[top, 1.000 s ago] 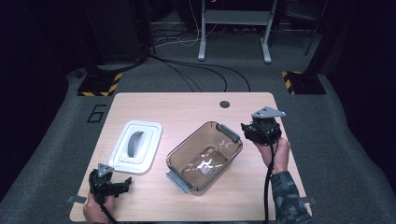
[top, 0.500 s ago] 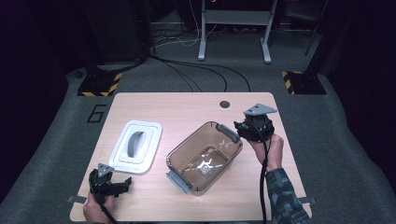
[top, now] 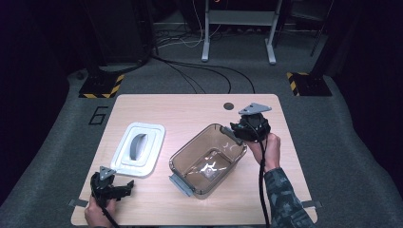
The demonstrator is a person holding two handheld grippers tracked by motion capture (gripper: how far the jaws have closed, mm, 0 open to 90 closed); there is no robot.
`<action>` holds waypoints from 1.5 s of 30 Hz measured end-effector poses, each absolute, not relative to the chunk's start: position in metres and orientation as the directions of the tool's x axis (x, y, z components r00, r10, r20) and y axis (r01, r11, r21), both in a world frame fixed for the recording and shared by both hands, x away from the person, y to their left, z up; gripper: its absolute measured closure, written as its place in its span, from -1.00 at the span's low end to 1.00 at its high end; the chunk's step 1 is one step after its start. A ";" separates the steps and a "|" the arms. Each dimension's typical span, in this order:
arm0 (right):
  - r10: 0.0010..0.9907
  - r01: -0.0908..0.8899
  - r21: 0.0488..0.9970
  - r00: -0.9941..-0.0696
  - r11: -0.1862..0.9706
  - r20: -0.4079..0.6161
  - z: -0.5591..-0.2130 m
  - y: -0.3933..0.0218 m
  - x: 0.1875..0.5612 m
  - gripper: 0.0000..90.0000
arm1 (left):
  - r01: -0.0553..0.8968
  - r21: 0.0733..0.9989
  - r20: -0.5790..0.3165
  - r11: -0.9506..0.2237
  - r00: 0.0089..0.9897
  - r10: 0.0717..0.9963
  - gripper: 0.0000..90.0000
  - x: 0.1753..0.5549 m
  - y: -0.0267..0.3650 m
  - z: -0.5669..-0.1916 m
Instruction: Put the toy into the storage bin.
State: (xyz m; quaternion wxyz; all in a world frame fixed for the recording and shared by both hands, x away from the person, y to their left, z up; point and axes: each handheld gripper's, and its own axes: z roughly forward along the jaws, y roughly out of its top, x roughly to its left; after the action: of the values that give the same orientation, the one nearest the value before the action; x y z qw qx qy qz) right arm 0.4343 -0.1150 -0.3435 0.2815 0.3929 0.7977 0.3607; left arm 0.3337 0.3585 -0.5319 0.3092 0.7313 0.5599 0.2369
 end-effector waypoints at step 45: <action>0.747 0.450 0.710 -0.646 0.541 -0.160 -0.361 -0.064 0.456 0.10 | 0.672 0.717 0.000 -0.182 0.261 0.965 -0.99 0.334 0.358 -0.532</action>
State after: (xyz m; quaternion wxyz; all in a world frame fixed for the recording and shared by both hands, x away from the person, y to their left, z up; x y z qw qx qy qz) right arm 0.4556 -0.0640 -0.3608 0.2290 0.3532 0.8474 0.3236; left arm 0.3336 0.3585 -0.5319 0.3091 0.7314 0.5598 0.2369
